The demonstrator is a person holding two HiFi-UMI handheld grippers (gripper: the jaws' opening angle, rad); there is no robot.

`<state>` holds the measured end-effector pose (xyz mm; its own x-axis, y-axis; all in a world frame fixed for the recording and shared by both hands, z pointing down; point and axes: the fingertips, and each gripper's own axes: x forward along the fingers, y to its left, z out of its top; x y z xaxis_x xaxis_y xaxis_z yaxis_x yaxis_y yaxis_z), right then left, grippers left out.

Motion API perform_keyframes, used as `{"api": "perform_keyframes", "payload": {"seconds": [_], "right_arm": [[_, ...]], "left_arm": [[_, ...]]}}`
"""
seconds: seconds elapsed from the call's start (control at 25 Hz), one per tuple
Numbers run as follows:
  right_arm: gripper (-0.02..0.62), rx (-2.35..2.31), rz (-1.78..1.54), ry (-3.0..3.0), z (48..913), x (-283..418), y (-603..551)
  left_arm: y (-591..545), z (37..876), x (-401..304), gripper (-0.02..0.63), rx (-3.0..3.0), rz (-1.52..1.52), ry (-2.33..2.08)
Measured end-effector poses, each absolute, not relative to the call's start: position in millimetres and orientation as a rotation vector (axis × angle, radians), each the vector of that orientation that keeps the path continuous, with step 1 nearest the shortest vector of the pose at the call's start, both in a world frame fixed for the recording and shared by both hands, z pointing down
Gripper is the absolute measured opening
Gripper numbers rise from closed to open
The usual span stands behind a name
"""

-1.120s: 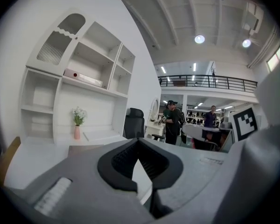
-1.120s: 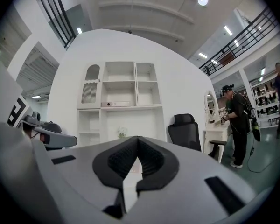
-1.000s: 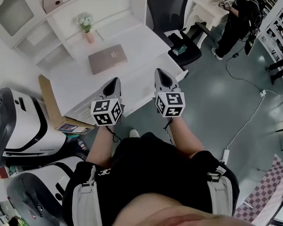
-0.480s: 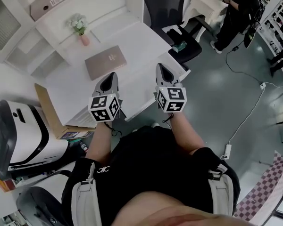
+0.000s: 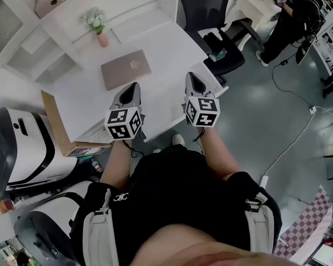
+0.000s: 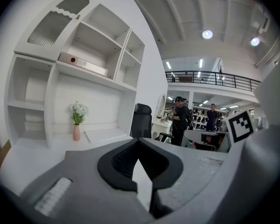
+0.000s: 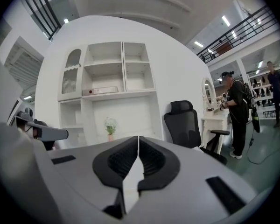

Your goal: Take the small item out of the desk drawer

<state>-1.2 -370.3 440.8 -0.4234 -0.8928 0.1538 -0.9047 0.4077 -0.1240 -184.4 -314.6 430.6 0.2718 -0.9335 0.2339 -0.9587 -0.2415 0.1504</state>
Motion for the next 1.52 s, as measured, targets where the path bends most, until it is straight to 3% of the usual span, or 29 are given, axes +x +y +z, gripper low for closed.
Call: {"api": "perform_keyframes", "payload": {"seconds": [0.16,0.32,1.52], "right_arm": [[0.143,1.496,0.404,-2.578,467.2,-12.3,-383.1],[0.201,1.398,0.499,-2.499,503.1,-17.7,-392.3],[0.204,0.941,1.071,-1.709,787.0,-25.6,-376.3]], "left_arm": [[-323.3,436.4,-177.9,0.014,2.271,0.158,-1.741],[-332.2,442.2,-175.4,0.014,2.257,0.171,-1.739],[-326.6,487.0,-223.6,0.014,2.049,0.190,-1.829]]}}
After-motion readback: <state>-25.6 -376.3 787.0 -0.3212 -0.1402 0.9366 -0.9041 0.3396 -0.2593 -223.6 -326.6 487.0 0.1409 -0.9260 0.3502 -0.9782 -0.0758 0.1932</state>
